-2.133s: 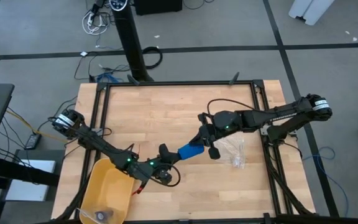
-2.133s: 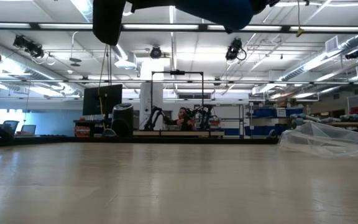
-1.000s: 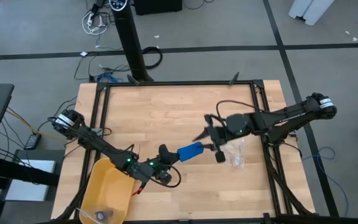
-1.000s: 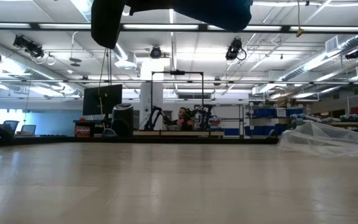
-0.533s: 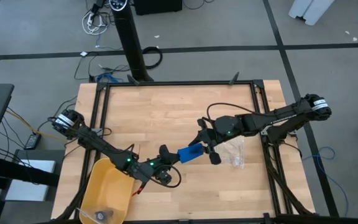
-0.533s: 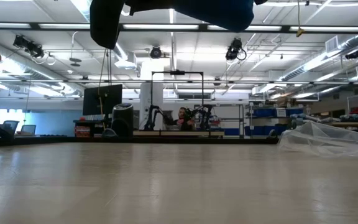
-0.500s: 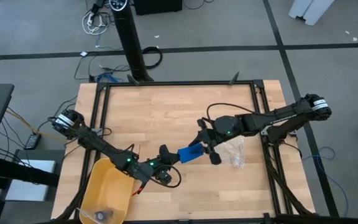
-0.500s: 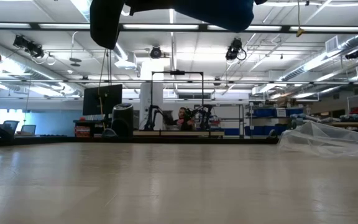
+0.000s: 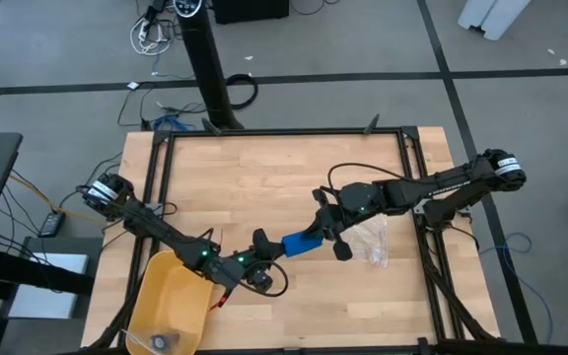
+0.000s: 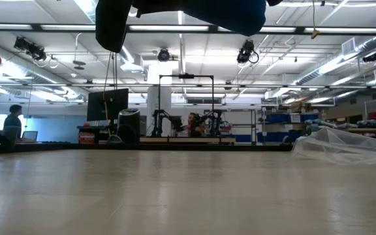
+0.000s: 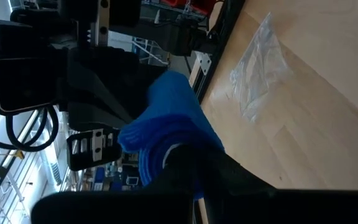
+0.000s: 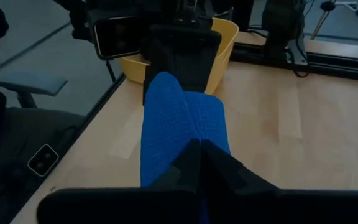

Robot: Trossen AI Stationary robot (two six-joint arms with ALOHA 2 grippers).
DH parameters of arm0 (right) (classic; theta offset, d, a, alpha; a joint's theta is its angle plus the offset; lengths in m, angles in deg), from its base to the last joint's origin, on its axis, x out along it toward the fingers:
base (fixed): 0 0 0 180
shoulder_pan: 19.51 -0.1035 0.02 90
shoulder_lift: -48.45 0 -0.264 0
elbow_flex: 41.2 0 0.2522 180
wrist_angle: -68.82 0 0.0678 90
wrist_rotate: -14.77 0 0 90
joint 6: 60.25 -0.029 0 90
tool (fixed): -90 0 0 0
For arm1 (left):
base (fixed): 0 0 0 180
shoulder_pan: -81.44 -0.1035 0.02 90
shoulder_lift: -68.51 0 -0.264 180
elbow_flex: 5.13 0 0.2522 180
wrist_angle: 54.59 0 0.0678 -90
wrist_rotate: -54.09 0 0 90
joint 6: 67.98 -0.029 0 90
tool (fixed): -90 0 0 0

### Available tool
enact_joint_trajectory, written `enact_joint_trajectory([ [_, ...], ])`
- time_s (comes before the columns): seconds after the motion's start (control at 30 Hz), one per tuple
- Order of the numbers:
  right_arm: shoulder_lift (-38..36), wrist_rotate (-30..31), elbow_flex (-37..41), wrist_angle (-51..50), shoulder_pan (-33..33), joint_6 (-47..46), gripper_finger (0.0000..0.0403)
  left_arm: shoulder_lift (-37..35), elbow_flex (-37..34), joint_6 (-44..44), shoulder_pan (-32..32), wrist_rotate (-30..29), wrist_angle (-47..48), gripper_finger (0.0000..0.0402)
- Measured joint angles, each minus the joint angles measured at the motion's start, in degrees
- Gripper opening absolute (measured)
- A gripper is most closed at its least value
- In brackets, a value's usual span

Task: Roll bandage
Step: Roll the blue bandage

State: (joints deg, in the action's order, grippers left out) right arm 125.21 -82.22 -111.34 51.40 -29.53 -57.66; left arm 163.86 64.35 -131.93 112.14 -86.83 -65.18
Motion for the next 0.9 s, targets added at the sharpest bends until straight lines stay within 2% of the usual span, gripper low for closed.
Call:
enact_joint_trajectory([
  [0.47,-3.80,5.60,0.00,-0.47,-0.14,2.36,0.0002,0.00,0.00,2.70,-0.04,-0.50,3.00,0.0015],
  [0.9,-3.79,5.43,0.00,-2.43,0.90,2.58,0.0002,0.00,0.00,-1.60,0.15,0.00,-2.38,0.0015],
])
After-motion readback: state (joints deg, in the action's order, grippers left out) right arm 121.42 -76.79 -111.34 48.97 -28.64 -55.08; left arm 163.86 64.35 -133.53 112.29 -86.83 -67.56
